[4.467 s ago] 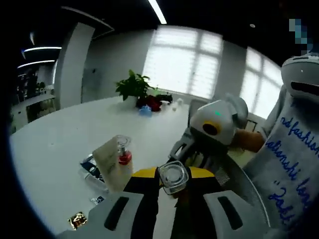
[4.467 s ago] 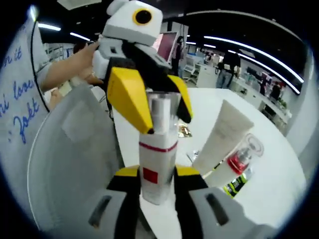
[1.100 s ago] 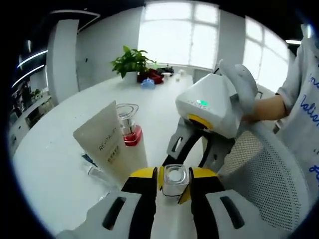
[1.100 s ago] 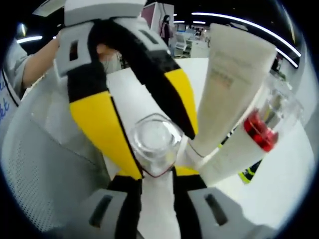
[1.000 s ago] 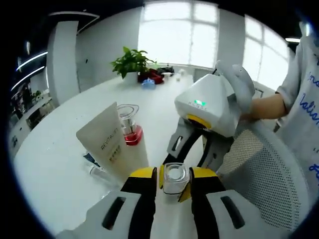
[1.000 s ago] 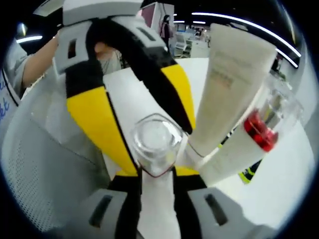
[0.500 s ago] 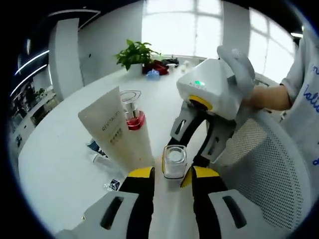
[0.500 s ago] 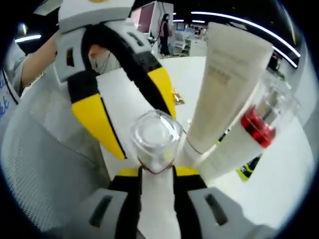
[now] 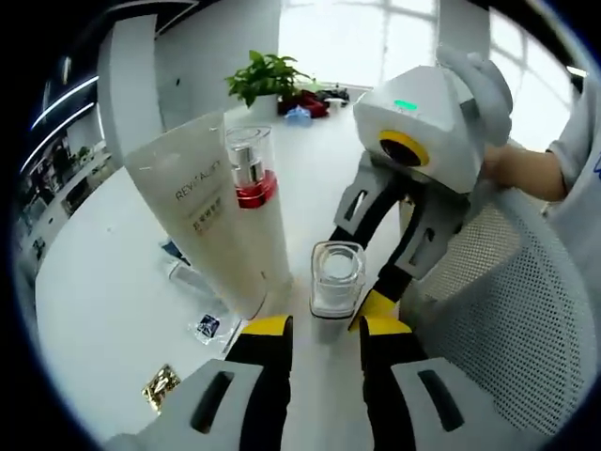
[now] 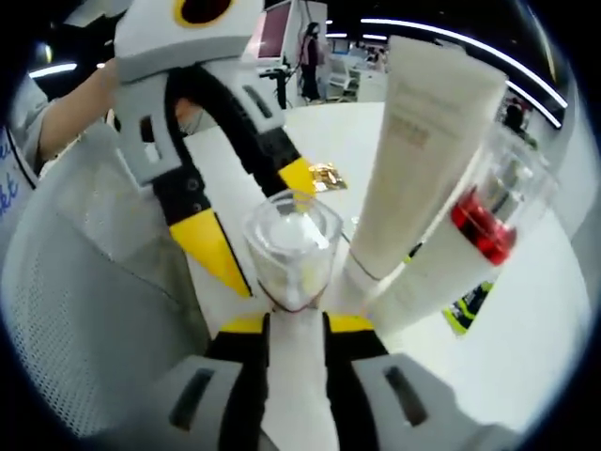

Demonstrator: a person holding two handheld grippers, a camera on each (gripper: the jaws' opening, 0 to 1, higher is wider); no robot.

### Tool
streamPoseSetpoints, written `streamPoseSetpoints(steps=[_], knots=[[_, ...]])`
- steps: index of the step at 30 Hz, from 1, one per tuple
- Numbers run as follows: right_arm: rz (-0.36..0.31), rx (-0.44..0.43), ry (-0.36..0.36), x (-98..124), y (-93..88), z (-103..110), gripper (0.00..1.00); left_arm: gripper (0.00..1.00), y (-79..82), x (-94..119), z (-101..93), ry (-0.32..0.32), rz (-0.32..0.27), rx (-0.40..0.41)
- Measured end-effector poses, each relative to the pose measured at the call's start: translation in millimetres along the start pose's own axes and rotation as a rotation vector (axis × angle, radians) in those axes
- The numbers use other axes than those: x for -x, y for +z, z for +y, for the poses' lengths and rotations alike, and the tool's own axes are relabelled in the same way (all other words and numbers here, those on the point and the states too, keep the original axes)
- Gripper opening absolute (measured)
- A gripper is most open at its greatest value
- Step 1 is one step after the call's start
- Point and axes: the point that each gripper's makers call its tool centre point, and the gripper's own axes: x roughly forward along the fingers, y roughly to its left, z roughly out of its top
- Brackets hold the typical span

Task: Arrange the skincare products in the storage area until every visible bottle or jar stands upright without overlapping.

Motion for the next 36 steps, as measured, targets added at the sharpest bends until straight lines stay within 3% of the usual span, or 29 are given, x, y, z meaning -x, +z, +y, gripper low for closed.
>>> streamPoseSetpoints(steps=[18,36], knots=[[0.007,-0.008,-0.011,2,-2.0,-4,0.20,0.16,-17.7,-10,-4.0,-0.003,0.072,0.095],[0.016,-0.038,-0.046,5,-5.5,-13,0.18,0.15,-12.5,-25,-2.1,-0.003,0.075,0.108]])
